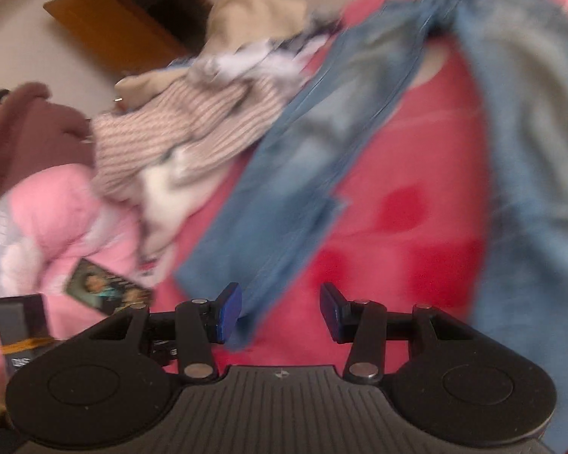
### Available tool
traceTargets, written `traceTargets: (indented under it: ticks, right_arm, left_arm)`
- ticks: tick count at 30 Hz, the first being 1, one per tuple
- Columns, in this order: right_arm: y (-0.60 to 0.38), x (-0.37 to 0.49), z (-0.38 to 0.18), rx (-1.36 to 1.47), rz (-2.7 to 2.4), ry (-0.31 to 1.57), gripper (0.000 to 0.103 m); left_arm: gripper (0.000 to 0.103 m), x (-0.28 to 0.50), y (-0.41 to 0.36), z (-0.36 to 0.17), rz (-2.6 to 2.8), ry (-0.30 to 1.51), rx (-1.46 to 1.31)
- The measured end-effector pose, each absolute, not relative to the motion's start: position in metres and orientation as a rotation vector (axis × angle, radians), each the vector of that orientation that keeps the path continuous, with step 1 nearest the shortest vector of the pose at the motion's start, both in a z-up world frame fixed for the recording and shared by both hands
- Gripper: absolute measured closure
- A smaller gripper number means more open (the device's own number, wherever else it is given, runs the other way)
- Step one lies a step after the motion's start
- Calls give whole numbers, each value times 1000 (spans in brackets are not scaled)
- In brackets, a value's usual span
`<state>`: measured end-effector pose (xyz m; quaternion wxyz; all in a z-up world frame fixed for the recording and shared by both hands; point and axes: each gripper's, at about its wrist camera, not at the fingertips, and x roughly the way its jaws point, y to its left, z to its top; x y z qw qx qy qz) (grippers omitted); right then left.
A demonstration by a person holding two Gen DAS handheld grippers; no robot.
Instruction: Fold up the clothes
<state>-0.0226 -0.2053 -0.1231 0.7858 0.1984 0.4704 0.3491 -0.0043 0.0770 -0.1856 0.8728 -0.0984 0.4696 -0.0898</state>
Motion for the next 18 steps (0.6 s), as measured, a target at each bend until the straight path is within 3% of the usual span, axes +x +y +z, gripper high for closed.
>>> traceTargets:
  ticks: [18]
  right_arm:
    - [-120,-29,-167,395,1014,1154,58]
  left_arm:
    - [56,25,107,-196,-154,949,-468]
